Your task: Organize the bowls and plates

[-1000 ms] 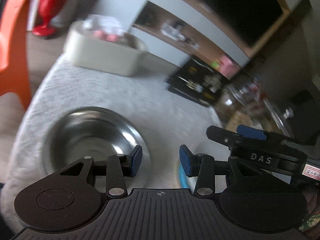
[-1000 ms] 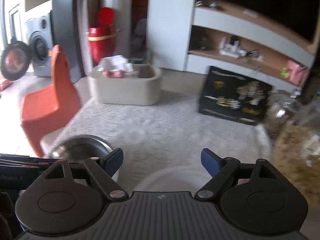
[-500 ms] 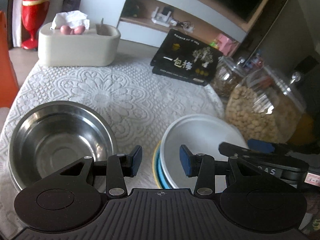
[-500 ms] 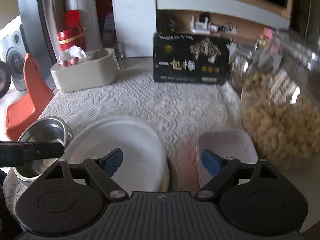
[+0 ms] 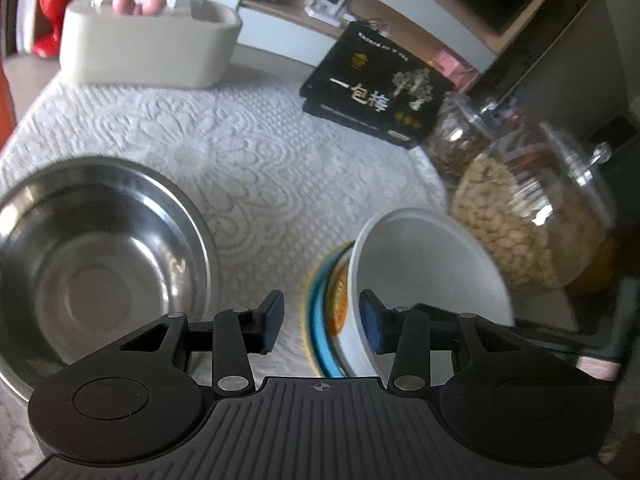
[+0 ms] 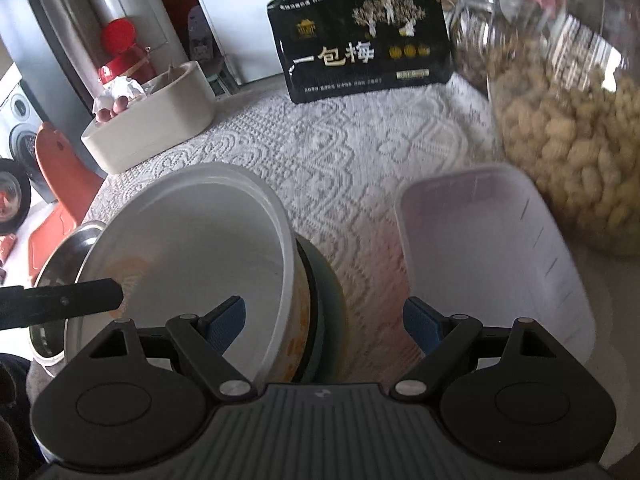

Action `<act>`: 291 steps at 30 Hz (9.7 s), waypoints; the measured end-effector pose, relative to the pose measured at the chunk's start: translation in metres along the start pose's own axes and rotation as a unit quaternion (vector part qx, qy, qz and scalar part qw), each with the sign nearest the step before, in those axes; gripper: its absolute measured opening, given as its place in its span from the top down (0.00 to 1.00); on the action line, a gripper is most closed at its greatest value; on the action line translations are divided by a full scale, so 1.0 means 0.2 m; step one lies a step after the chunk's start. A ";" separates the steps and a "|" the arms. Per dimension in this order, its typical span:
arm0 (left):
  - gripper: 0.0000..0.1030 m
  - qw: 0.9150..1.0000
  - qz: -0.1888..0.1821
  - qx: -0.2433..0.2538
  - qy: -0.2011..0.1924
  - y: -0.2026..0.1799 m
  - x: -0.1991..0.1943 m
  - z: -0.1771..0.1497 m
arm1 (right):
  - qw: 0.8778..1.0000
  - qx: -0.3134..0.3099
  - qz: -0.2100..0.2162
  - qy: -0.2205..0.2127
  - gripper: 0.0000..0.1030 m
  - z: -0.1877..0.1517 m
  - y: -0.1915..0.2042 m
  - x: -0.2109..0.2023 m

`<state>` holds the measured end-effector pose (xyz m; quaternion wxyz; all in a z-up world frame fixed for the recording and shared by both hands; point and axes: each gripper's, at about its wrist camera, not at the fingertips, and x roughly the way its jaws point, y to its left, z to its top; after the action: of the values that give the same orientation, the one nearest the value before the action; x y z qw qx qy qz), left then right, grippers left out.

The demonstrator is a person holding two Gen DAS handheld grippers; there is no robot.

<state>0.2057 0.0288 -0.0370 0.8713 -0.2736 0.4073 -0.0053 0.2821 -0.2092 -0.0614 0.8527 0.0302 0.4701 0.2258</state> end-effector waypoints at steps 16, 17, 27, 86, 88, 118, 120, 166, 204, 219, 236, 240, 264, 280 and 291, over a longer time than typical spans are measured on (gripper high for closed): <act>0.55 0.999 -0.012 -0.006 0.031 -0.02 0.09 -0.03 | 0.996 0.034 0.066 0.056 0.16 -0.03 0.00 0.09; 0.55 0.999 -0.011 -0.004 0.031 -0.02 0.09 -0.03 | 0.995 0.037 0.068 0.058 0.16 -0.03 0.00 0.09; 0.54 0.999 -0.006 -0.003 0.038 -0.03 0.13 -0.04 | 0.994 0.049 0.070 0.065 0.16 -0.04 -0.01 0.10; 0.54 0.998 0.027 -0.001 0.052 0.11 -0.13 -0.18 | 0.982 0.040 0.127 0.137 0.18 -0.14 0.31 0.10; 0.54 0.998 0.032 0.008 0.052 0.10 -0.12 -0.18 | 0.983 0.042 0.129 0.128 0.18 -0.13 0.30 0.10; 0.47 0.994 0.075 0.047 0.060 0.02 -0.13 -0.12 | 0.979 0.097 0.139 0.114 0.00 -0.17 0.12 0.17; 0.47 0.994 0.074 0.046 0.061 0.02 -0.12 -0.11 | 0.980 0.092 0.137 0.113 0.00 -0.16 0.13 0.17; 0.45 0.993 0.055 0.013 0.102 0.06 -0.05 -0.08 | 0.979 0.036 0.152 0.131 0.20 -0.09 0.24 0.11; 0.42 0.994 0.036 0.013 0.101 0.05 -0.01 -0.11 | 0.979 0.050 0.149 0.132 0.19 -0.14 0.18 0.10; 0.42 0.994 0.040 0.008 0.103 0.05 -0.01 -0.10 | 0.975 0.063 0.162 0.139 0.24 -0.14 0.17 0.11; 0.41 0.991 0.042 -0.017 0.129 0.07 0.00 -0.09 | 0.974 0.051 0.159 0.152 0.22 -0.10 0.18 0.13; 0.41 0.991 0.045 -0.005 0.126 0.05 0.01 -0.08 | 0.974 0.054 0.160 0.151 0.22 -0.11 0.17 0.13; 0.41 0.994 0.024 -0.001 0.107 0.01 -0.04 -0.03 | 0.977 0.047 0.146 0.147 0.27 -0.03 0.20 0.03; 0.41 0.998 0.019 -0.067 -0.009 0.46 -0.50 0.13 | 0.973 -0.084 0.176 0.126 0.25 0.26 0.86 0.06; 0.42 0.992 0.029 -0.123 -0.011 0.82 -0.40 0.09 | 0.960 -0.103 0.162 0.203 0.24 0.23 1.09 0.44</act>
<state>0.1309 0.1961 -0.0506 0.8353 -0.3667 0.4032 0.0728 0.2829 0.0300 -0.0480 0.6901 -0.0281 0.5961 0.4095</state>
